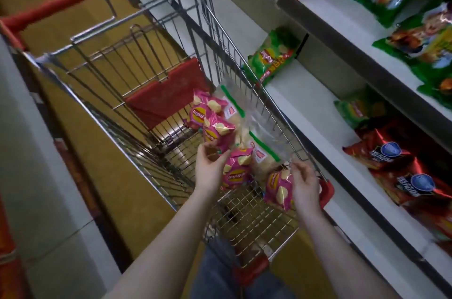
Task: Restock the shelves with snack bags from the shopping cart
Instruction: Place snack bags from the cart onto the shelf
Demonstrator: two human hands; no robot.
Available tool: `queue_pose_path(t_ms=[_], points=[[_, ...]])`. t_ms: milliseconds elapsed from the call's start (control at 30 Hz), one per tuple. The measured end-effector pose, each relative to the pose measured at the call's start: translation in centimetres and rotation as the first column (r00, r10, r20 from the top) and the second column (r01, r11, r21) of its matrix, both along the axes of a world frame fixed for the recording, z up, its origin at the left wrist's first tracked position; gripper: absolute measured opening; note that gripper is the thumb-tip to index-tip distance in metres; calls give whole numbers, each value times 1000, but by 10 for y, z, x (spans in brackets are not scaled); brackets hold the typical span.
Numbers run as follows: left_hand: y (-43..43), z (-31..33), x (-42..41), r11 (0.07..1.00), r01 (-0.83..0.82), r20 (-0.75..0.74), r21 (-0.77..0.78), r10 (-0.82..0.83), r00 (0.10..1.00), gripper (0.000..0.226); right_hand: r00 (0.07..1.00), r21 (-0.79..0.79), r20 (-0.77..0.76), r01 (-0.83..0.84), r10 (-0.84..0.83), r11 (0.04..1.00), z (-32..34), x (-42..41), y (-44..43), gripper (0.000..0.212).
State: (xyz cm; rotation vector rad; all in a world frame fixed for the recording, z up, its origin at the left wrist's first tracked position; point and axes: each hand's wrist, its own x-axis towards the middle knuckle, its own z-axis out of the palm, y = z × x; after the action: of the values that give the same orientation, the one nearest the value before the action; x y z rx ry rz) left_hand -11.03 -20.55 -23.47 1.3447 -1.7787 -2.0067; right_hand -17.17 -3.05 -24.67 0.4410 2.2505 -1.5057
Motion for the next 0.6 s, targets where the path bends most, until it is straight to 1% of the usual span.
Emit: queue_pose_path(t_ms=[100, 200, 267, 333, 400, 433, 533, 600], points=[[-3, -43, -14, 998, 44, 101, 39, -48, 994, 48, 999, 30, 47, 27, -28, 999, -24, -6, -1, 24], [-3, -80, -24, 992, 47, 230, 120, -73, 971, 73, 995, 20, 78, 59, -61, 998, -39, -8, -3, 22], [0, -106, -33, 994, 69, 303, 87, -92, 948, 93, 995, 33, 64, 70, -72, 997, -53, -10, -2, 15], [2, -116, -41, 1000, 8, 364, 30, -18, 931, 107, 995, 47, 75, 65, -69, 997, -58, -9, -3, 13], [2, -122, -48, 994, -108, 436, -18, 105, 894, 108, 994, 60, 78, 71, -76, 996, -64, -9, -3, 16], [3, -130, -49, 990, -137, 459, -18, 130, 879, 108, 994, 67, 77, 73, -78, 995, -65, -9, -2, 19], [3, -158, -48, 990, -133, 486, 41, 96, 869, 102, 996, 69, 61, 62, -66, 996, -66, -9, -1, 25], [0, -170, -48, 992, -123, 521, 38, 85, 849, 95, 997, 63, 55, 57, -60, 996, -66, -9, -1, 25]])
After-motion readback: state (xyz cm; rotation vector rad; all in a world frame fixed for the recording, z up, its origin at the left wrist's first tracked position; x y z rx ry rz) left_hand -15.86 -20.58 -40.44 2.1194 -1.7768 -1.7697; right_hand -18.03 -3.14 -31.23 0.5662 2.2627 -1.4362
